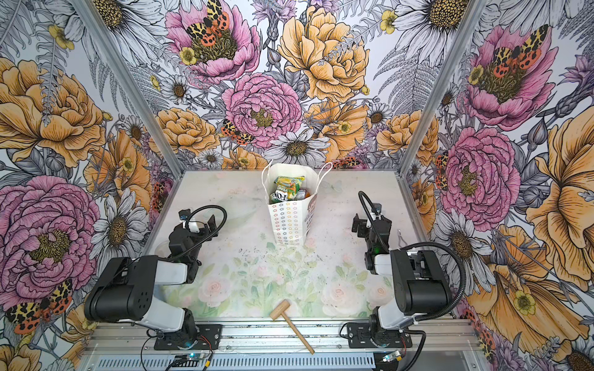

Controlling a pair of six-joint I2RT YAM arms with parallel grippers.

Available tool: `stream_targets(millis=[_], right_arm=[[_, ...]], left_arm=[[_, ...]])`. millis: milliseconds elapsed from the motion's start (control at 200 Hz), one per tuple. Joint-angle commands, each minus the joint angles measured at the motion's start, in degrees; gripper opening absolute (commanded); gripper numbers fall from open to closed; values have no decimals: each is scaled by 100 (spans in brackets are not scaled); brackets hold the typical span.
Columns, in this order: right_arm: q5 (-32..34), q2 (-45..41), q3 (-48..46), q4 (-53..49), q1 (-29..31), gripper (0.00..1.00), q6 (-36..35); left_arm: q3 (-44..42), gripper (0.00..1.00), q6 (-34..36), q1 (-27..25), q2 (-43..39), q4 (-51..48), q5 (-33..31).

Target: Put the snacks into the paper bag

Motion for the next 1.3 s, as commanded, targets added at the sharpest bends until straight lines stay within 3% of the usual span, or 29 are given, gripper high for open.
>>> stream_targets(millis=[0,90,260,681,1296], right_arm=[[78,9,42,192,0,100,26],[80,10,43,187,7,100,30],[80,13,49,185,11,100,28],[81,22,55,187,7,100,30],[86,13,49,187,7,100,27]], left_arm=[[-122,99,-166,73,-15,705,26],[-104,99,-158,124,138,965,221],[475,99,148,177,51,-271,1203],[513,99,226,-51,33,-394,636],[550,99,235,-66,36,-471,647]])
